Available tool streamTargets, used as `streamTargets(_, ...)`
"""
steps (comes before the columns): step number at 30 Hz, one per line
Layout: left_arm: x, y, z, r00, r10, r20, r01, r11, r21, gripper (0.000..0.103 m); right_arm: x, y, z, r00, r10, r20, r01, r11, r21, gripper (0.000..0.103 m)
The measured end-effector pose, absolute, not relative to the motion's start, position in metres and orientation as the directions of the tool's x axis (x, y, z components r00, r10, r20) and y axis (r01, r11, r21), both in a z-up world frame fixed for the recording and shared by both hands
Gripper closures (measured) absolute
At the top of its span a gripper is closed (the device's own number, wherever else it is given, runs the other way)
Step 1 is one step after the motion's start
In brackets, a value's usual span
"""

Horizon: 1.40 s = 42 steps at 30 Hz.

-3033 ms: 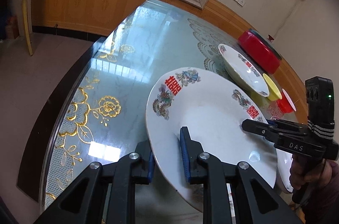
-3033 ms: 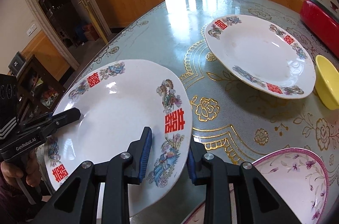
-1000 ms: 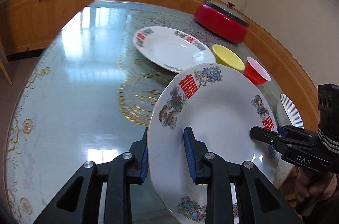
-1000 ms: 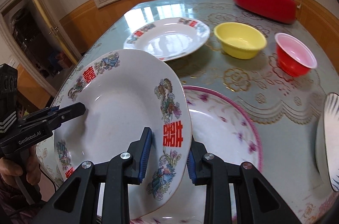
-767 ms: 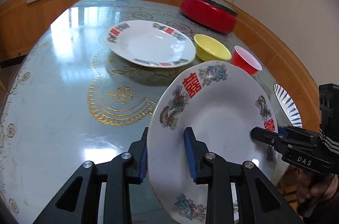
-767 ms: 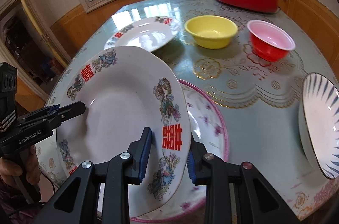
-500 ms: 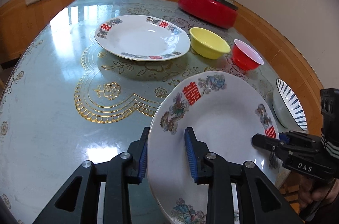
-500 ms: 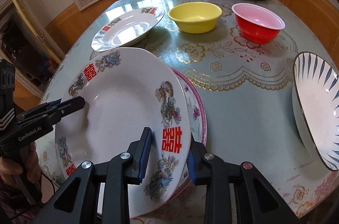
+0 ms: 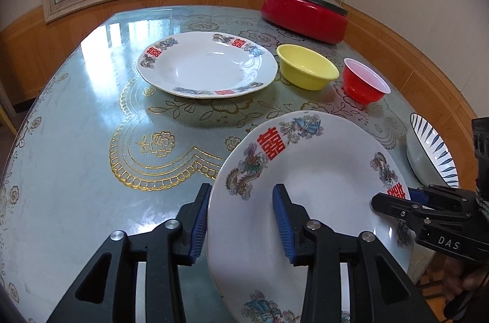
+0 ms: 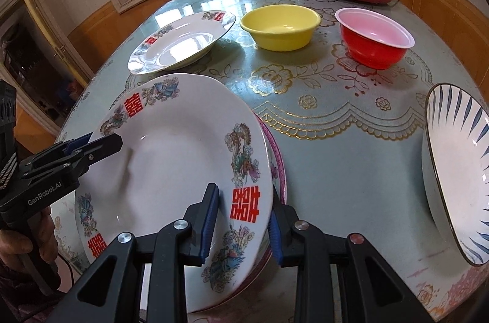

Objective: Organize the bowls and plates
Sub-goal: 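Lift the white plate with both grippers and lower it onto the pink-rimmed plate, then open both grippers and withdraw from the stacked plates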

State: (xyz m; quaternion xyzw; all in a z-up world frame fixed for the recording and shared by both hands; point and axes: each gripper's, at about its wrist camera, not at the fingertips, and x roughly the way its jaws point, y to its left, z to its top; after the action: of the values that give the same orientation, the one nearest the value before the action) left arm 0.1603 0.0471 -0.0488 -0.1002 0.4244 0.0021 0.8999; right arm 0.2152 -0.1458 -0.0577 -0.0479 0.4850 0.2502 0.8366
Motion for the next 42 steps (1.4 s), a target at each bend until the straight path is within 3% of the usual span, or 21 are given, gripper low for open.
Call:
streamTargets(11,0.164,0.044,-0.055,0.648,-0.090,-0.756,-0.079,0.980,-0.184,0.060,0.212,-0.142,-0.052,0.477,0.283,-0.832,-0.439,0.897,0.053,0.076)
streamTargets(20,0.166,0.039,-0.057,0.655,-0.106,-0.748,-0.037,0.984,-0.172,0.050,0.211,-0.140,-0.044,0.514,0.241,-0.823,-0.412,0.911,0.009,0.077)
streamTargets(35,0.160,0.060,-0.032,0.698,-0.086,-0.711,-0.043,0.986,-0.161,0.038,0.219,-0.138,-0.029,0.512,0.314,-0.800,-0.414,0.906,0.091,0.075)
streamTargets(42,0.159,0.086,-0.032,0.677,-0.092,-0.730,-0.094,0.973,-0.210,0.037,0.237,-0.125,-0.020,0.481,0.380,-0.790,-0.436,0.886,0.161,0.072)
